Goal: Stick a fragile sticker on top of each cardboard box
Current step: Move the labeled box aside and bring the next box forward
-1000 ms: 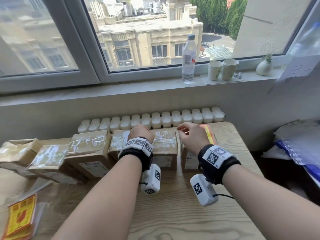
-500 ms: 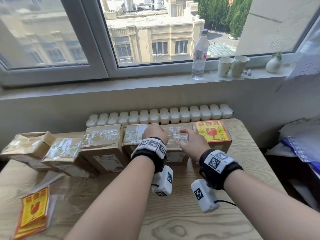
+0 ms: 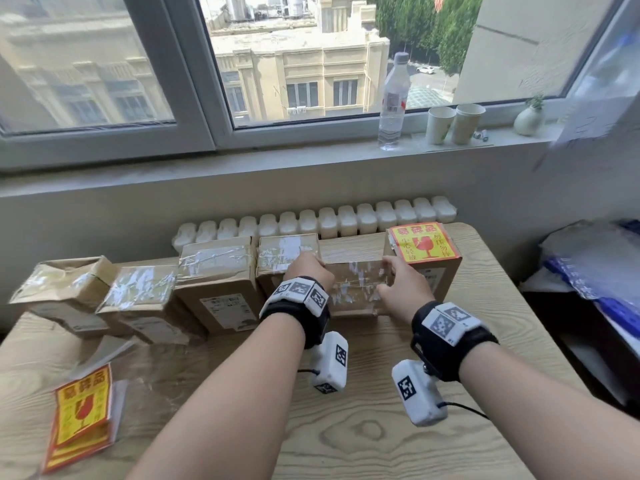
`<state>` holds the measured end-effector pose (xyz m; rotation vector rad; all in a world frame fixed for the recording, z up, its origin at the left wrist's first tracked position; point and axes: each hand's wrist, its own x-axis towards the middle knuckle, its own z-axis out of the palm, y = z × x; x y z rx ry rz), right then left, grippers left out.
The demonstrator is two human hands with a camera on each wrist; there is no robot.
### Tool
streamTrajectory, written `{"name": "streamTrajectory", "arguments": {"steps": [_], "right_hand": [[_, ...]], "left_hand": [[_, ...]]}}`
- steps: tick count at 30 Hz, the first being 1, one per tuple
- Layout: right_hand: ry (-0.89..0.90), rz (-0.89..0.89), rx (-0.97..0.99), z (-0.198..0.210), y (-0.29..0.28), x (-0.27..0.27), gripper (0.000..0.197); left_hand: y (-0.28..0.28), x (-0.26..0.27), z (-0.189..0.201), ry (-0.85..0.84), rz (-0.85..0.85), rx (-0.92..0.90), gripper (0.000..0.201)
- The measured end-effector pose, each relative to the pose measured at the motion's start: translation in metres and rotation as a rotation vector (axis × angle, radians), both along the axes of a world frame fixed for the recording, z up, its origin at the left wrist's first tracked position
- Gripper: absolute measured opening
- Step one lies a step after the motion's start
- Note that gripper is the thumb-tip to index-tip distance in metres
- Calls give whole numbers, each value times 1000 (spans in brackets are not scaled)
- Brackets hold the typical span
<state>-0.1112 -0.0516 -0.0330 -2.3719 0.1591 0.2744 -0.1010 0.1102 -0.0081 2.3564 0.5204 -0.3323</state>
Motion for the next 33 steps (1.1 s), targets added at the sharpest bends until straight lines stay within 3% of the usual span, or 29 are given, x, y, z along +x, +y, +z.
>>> {"name": "streamTrajectory", "arguments": {"steps": [4,11,16,24,29,33], "right_hand": [[14,-51,15,5,0,-10,56],[-5,-84,-55,22,6,-33,41],[7,-87,-113,32,33,-58,28],[32,-21,-20,15,122,-83,31],[28,58,36,3,165,-90,19],[3,119,-56,-3,173,-88,15]], "left_hand": [[6,-9,-2,38,52,-209,16],[27,-37,8,111,127,-606,26],[60,-64,10,50,65,-544,12],[155,-108,-5,64,193,-494,20],[200,-129,-16,59,286,-514,24],[209,-140,-23,56,297,-540,25]]}}
